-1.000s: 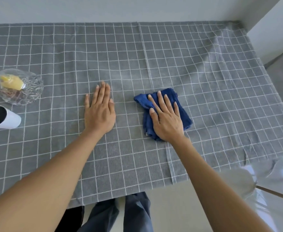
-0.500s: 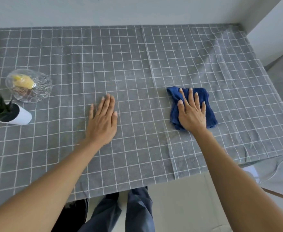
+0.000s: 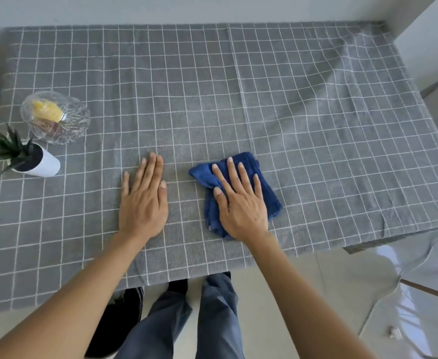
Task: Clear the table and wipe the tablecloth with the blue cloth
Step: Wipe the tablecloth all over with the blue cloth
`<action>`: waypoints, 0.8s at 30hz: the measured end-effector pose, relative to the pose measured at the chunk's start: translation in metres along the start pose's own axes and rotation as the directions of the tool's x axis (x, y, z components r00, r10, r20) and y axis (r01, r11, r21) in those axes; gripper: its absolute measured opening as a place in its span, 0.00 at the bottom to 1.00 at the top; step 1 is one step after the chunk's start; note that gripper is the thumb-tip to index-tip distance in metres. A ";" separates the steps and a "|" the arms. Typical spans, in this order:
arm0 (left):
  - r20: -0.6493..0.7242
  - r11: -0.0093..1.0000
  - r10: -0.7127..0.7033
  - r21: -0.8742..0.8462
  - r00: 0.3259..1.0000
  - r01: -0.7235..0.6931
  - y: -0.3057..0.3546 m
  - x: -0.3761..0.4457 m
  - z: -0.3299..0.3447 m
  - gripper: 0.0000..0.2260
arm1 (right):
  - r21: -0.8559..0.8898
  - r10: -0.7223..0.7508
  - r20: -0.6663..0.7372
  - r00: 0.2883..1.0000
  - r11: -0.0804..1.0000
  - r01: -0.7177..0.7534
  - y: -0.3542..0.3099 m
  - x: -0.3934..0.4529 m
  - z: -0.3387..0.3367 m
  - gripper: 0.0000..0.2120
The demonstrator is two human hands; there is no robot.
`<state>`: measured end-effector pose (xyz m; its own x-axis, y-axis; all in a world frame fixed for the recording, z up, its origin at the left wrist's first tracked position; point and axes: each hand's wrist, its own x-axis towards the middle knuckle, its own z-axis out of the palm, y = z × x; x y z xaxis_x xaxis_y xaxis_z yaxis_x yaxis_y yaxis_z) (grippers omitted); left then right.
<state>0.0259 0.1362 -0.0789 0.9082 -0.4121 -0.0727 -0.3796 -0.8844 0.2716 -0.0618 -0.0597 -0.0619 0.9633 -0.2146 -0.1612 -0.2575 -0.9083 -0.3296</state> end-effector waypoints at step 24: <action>-0.020 0.988 -0.153 0.029 0.988 0.154 -0.101 -0.057 -0.027 0.24 | 0.009 -0.088 0.037 0.995 0.996 0.088 -0.120 -0.019 0.041 0.24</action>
<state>0.0171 0.2546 -0.0760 0.9591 -0.2672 -0.0939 -0.2403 -0.9433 0.2292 -0.0519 0.0678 -0.0574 0.9787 -0.1204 -0.1662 -0.1728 -0.9203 -0.3510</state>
